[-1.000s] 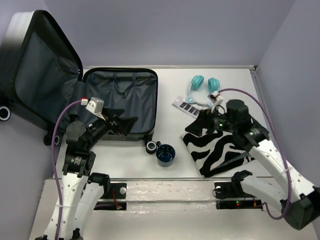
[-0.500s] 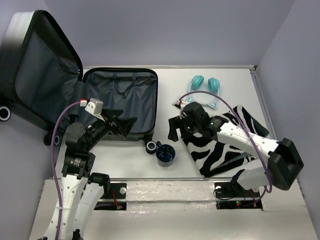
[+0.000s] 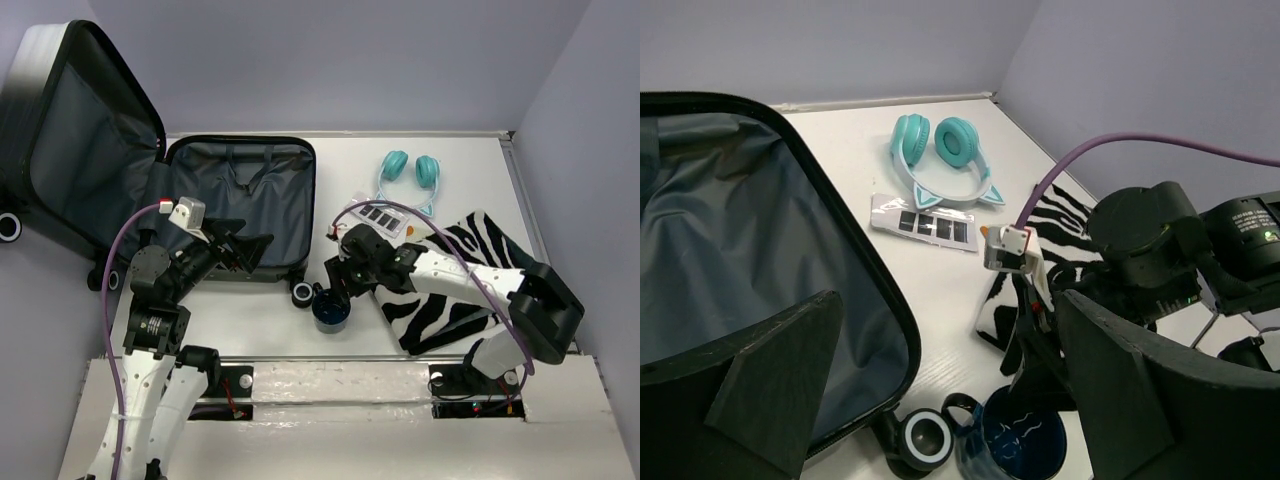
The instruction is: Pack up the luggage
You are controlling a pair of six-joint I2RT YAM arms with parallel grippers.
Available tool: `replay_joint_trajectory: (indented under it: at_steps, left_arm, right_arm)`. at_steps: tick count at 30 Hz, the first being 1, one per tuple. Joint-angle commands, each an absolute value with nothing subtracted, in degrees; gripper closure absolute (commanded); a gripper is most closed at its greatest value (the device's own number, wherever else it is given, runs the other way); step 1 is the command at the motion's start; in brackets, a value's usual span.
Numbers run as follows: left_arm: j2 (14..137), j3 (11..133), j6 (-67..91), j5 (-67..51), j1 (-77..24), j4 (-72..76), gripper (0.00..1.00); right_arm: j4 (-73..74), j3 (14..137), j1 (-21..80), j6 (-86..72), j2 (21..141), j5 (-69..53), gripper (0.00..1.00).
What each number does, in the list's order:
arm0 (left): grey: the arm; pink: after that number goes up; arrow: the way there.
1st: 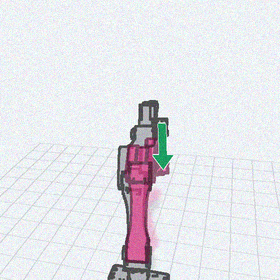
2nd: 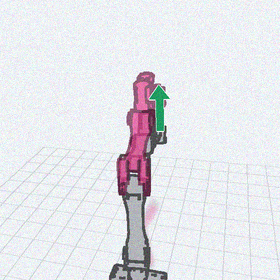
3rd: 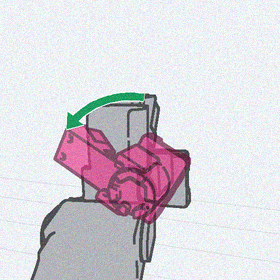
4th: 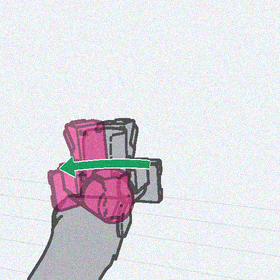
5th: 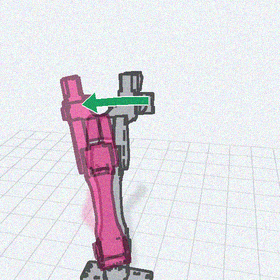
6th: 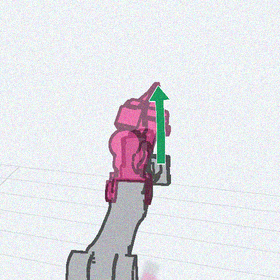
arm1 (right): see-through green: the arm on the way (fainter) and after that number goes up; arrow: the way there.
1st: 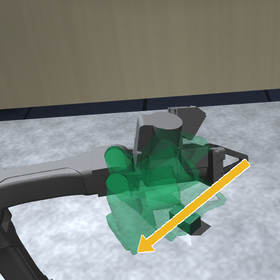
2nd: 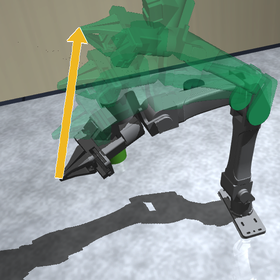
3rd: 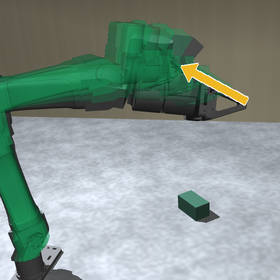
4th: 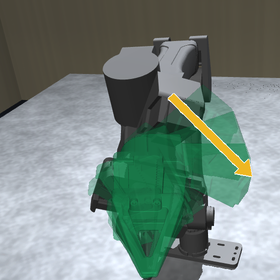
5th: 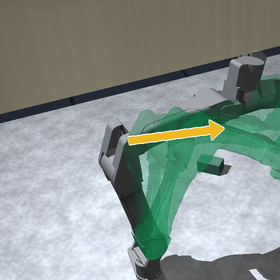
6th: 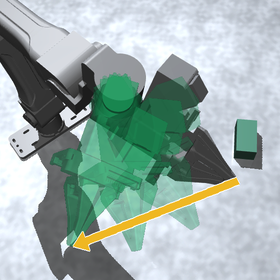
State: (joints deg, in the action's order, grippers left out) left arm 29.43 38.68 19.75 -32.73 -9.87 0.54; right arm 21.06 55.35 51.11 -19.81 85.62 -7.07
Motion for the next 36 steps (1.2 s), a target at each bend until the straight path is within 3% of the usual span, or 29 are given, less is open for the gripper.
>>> replay_joint_trajectory:
  at_steps: [1,3,4,13,17,29,36]
  left_arm:
    - [28.74,39.46,20.13,-33.66,-9.49,1.32,0.01]
    - [28.74,39.46,20.13,-33.58,-9.49,1.32,0.01]
    - [28.74,39.55,20.13,-33.49,-9.49,1.23,0.01]
    - [28.48,39.73,20.21,-32.61,-9.41,1.14,0.01]
    - [28.39,39.99,20.39,-30.77,-9.4,0.7,0.01]
    - [26.46,44.64,22.76,-2.3,-9.05,-11.07,0.01]
    - [26.02,45.0,23.29,1.67,-9.58,-12.31,0.01]
  right_arm:
    - [19.6,54.58,51.68,-19.34,87.36,-7.56,0.51]
    - [19.69,55.1,51.68,-19.34,87.54,-7.3,0.73]
    - [19.69,55.63,51.68,-19.16,87.37,-7.29,0.93]
    - [25.31,64.84,51.68,-16.53,72.53,-3.26,0.93]
    - [25.05,73.98,51.68,-14.24,74.26,2.26,0.93]
    - [7.21,107.9,51.68,-8.09,112.97,10.81,0.93]
    - [3.79,129.53,51.68,-7.47,133.4,19.32,0.93]
